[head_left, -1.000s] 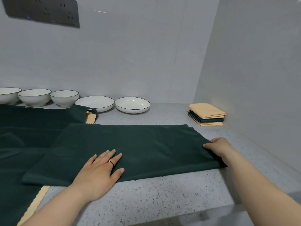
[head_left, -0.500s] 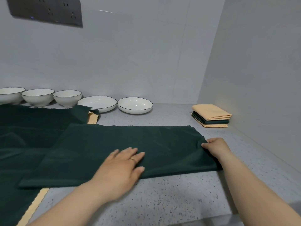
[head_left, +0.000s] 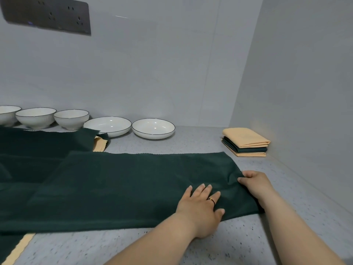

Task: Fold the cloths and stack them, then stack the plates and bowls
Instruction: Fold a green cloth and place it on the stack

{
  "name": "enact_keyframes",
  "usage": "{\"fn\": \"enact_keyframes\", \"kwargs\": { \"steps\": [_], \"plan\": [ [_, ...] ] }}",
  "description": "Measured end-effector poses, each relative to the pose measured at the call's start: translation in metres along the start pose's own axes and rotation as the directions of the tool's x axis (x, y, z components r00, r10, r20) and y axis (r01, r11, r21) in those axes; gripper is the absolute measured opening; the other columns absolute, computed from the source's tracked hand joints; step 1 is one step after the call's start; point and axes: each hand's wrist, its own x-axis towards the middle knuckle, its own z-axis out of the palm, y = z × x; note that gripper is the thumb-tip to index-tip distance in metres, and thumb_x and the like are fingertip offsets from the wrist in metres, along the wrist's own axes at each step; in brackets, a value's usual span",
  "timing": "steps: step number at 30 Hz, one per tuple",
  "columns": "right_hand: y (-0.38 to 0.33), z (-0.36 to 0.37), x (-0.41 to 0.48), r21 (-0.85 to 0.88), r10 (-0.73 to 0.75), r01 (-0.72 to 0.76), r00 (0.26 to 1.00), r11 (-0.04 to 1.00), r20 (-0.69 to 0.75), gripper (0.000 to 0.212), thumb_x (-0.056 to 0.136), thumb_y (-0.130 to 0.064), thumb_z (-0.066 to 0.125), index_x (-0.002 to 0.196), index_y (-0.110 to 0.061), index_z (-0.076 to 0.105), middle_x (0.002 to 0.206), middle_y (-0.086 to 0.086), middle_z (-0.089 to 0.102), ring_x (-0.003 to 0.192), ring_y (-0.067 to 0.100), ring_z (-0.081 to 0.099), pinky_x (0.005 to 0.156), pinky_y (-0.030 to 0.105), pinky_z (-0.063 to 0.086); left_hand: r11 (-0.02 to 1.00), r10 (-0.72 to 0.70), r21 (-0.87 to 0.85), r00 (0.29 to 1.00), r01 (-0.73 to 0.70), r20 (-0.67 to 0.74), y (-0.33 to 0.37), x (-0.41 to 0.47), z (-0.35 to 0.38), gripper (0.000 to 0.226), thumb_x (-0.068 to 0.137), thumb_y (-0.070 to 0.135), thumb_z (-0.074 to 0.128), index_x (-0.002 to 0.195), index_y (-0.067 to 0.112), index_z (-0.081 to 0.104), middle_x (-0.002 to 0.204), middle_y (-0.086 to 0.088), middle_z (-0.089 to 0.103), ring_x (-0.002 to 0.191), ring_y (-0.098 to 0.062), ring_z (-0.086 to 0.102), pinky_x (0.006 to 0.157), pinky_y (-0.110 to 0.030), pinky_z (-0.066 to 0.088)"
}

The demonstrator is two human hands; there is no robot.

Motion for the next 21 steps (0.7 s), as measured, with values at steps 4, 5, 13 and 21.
{"fn": "enact_keyframes", "kwargs": {
  "steps": [4, 5, 13, 21],
  "plan": [
    [-0.003, 0.006, 0.011, -0.274, -0.01, -0.006, 0.998, 0.962, -0.059, 0.045, 0.085, -0.007, 0.057, 0.051, -0.014, 0.03, 0.054, 0.005, 0.035, 0.052, 0.018, 0.032, 0.051, 0.027, 0.023, 0.999, -0.039, 0.005, 0.999, 0.039, 0.001, -0.002, 0.001, -0.001, 0.055, 0.1, 0.041, 0.015, 0.149, 0.023, 0.001, 0.157, 0.001, -0.009, 0.144, -0.013, -0.012, 0.117, -0.038, -0.01],
    [-0.003, 0.008, 0.012, -0.32, -0.015, -0.008, 0.997, 0.947, -0.07, 0.046, 0.085, -0.007, 0.056, 0.051, -0.015, 0.026, 0.053, 0.004, 0.032, 0.051, 0.018, 0.03, 0.05, 0.027, 0.021, 0.998, -0.055, 0.003, 0.998, 0.055, 0.001, -0.003, 0.001, -0.002, 0.055, 0.1, 0.041, 0.015, 0.149, 0.023, 0.0, 0.157, 0.001, -0.009, 0.144, -0.013, -0.012, 0.117, -0.038, -0.01],
    [-0.007, 0.013, 0.018, -0.474, 0.035, -0.083, 0.993, 0.877, -0.109, 0.038, 0.087, -0.018, 0.055, 0.057, -0.016, 0.033, 0.06, 0.001, 0.039, 0.057, 0.017, 0.037, 0.052, 0.026, 0.026, 0.965, -0.263, -0.03, 0.964, 0.262, -0.029, -0.05, -0.019, -0.009, 0.056, 0.099, 0.043, 0.015, 0.149, 0.023, -0.001, 0.157, 0.003, -0.01, 0.144, -0.012, -0.012, 0.116, -0.036, -0.009],
    [-0.018, 0.024, 0.0, -0.697, -0.008, -0.067, 0.995, 0.714, -0.104, 0.023, 0.094, -0.032, 0.041, 0.104, -0.013, 0.05, 0.104, 0.007, 0.057, 0.09, 0.023, 0.052, 0.057, 0.024, 0.033, 0.933, -0.359, -0.052, 0.93, 0.356, -0.071, -0.07, -0.044, -0.008, 0.054, 0.099, 0.042, 0.013, 0.149, 0.023, 0.0, 0.157, 0.003, -0.008, 0.145, -0.012, -0.01, 0.117, -0.036, -0.007]
  ]
}}
